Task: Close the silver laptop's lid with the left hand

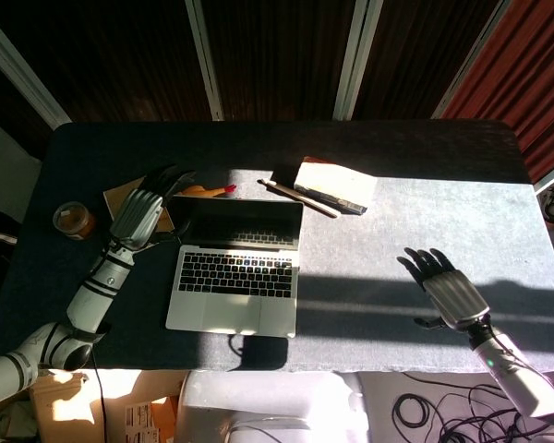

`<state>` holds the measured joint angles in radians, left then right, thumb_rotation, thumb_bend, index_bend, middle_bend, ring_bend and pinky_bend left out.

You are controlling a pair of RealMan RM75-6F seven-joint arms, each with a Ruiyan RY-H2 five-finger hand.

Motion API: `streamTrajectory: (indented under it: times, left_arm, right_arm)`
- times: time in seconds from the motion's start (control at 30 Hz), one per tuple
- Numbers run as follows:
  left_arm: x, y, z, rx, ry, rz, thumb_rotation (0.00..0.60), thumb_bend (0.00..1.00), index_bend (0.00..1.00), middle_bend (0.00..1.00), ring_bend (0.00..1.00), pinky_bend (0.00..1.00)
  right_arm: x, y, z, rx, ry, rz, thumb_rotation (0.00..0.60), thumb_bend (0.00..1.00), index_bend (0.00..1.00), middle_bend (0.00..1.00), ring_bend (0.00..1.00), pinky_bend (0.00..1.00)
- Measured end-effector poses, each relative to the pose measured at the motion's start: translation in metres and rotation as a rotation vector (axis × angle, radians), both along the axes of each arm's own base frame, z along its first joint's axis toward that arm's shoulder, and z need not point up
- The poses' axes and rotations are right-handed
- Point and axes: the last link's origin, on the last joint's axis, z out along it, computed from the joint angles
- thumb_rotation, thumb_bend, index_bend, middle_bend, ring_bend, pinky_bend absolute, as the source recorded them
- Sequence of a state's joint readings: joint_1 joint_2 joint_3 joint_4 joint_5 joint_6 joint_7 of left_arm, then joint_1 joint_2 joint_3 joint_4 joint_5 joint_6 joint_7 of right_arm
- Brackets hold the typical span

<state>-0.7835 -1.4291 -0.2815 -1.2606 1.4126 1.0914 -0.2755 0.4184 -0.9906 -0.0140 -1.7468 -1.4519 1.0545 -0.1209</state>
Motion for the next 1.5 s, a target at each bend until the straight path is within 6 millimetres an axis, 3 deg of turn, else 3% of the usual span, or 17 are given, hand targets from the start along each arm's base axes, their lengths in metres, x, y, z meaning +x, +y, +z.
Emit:
streamTrajectory:
  times: [0.13, 0.4, 0.73, 1.03, 1.5]
  left_arm:
    - [0.000, 0.014, -0.018, -0.012, 0.018, -0.006, 0.600, 0.40, 0.17, 0.26, 0.09, 0.11]
    - [-0.002, 0.021, -0.053, -0.049, 0.083, -0.022, 0.600, 0.40, 0.22, 0.28, 0.12, 0.13]
    - [-0.002, 0.005, -0.060, -0.080, 0.200, -0.053, 0.600, 0.39, 0.24, 0.39, 0.21, 0.14]
    - [0.008, -0.038, -0.047, -0.033, 0.306, -0.138, 0.600, 0.40, 0.24, 0.40, 0.21, 0.14]
    - [-0.009, -0.133, -0.013, -0.060, 0.495, -0.147, 0.600, 0.42, 0.24, 0.39, 0.21, 0.14]
  right_arm:
    - [-0.019, 0.008, 0.013, -0.002, 0.022, -0.052, 0.600, 0.07, 0.00, 0.00, 0.00, 0.00]
    - [-0.030, 0.011, 0.016, 0.011, 0.038, -0.102, 0.600, 0.07, 0.00, 0.00, 0.00, 0.00]
    - [-0.029, 0.012, 0.012, 0.021, 0.055, -0.110, 0.600, 0.07, 0.00, 0.00, 0.00, 0.00]
    - [-0.023, 0.015, 0.005, 0.030, 0.052, -0.101, 0.600, 0.07, 0.00, 0.00, 0.00, 0.00]
    - [-0.017, 0.022, -0.002, 0.048, 0.041, -0.083, 0.600, 0.07, 0.00, 0.00, 0.00, 0.00]
